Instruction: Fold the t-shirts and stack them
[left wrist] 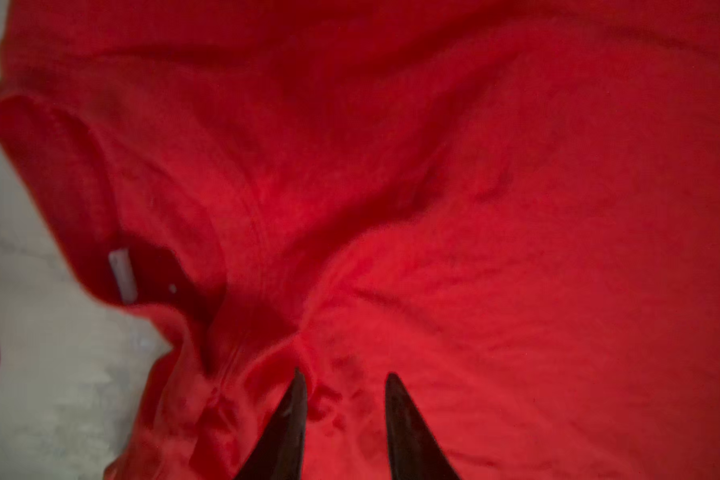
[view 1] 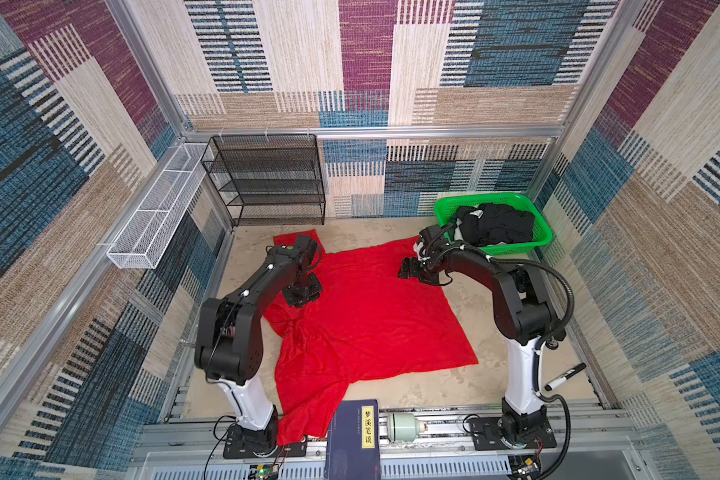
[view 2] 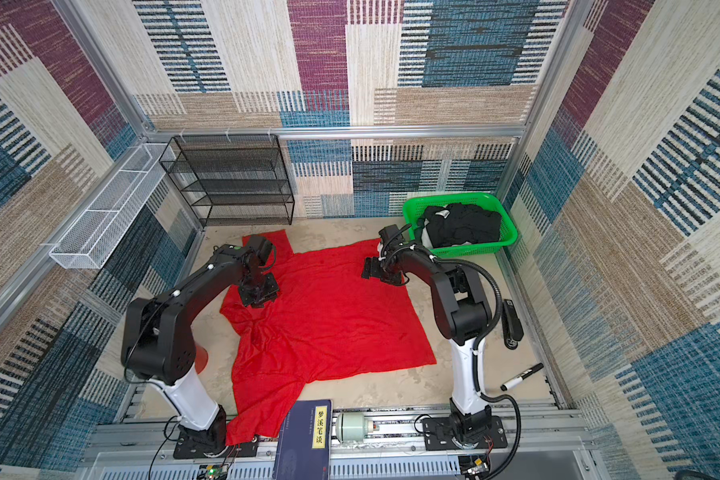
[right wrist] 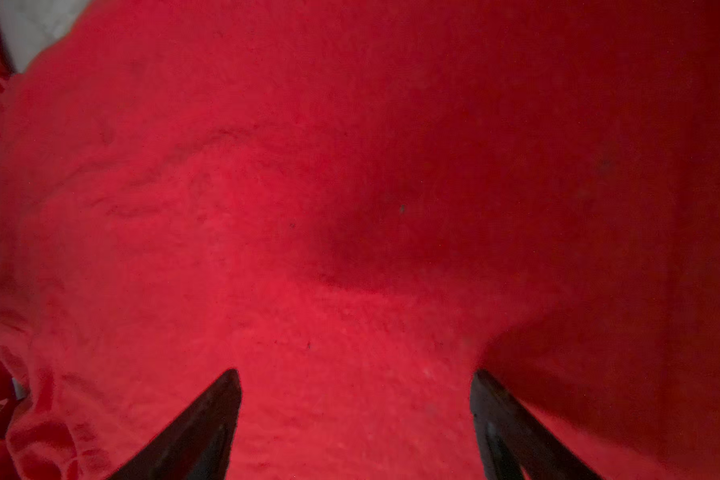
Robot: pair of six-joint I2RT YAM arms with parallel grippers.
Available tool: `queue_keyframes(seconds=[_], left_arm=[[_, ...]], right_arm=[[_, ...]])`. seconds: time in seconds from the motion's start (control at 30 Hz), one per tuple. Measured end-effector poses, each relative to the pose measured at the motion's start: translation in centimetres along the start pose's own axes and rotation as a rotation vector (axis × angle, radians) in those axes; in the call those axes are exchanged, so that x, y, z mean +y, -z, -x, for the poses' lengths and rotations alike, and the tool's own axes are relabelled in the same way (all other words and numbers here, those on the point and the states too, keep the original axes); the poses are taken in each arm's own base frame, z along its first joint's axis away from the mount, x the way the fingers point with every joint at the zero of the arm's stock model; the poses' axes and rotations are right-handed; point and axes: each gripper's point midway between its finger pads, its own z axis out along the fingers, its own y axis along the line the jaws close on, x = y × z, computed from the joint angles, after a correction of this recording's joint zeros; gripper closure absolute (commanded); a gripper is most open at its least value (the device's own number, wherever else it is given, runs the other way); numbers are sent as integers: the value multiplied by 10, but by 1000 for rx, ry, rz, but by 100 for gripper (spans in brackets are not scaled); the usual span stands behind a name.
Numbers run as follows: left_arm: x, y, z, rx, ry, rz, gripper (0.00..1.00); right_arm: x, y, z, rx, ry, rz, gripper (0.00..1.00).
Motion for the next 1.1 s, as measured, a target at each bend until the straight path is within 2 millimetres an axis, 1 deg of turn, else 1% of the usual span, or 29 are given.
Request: queue_keyframes(seconds=[0.1, 0.17, 0.3, 0.37, 0.5, 0.63, 0.7, 0.77, 0.83, 0.87, 0.9, 0.97, 1.0, 1.03, 1.07, 1.1], left_arm=[[-11, -25, 19, 16, -13, 9, 66], [-17, -36, 28, 25, -19, 13, 66], [-34, -52, 48, 28, -36, 4, 65], [-44, -58, 55, 37, -44, -10, 65], [-60, -63, 72, 35, -67, -24, 65], [-83, -63, 86, 25, -115, -96, 66], [-90, -61, 89, 16, -146, -126, 66], [-85, -59, 83, 17, -150, -119, 66], [-69, -48, 65, 27, -155, -90, 66], [-58, -39, 53, 32, -160, -67, 66], [-48, -24, 41, 25, -164, -55, 66], [-35, 1, 20, 15, -172, -55, 66], [-28, 9, 8, 11, -178, -54, 66], [-20, 10, -3, 18, -182, -40, 67], [-12, 6, -14, 34, -184, -19, 67], [-2, -2, -29, 72, -180, 6, 67]], right_arm=[[-4, -4, 9, -11, -6, 11, 13], [-10, -2, 15, -24, -19, 16, 13], [-37, 7, 29, -58, -72, -23, 13], [-48, 11, 31, -67, -90, -54, 13], [-61, 19, 24, -63, -121, -114, 12], [-69, 26, 9, -49, -146, -150, 12], [-72, 30, 0, -42, -154, -162, 12], [-74, 34, -7, -25, -163, -172, 12], [-75, 39, -7, -29, -163, -187, 12], [-74, 42, -6, -35, -162, -186, 12], [-72, 46, -3, -42, -160, -184, 12], [-68, 52, 2, -61, -152, -176, 12], [-66, 54, 4, -69, -145, -172, 12], [-65, 56, 6, -74, -141, -168, 12], [-64, 58, 6, -77, -134, -166, 12], [-62, 59, 6, -79, -127, -162, 12]])
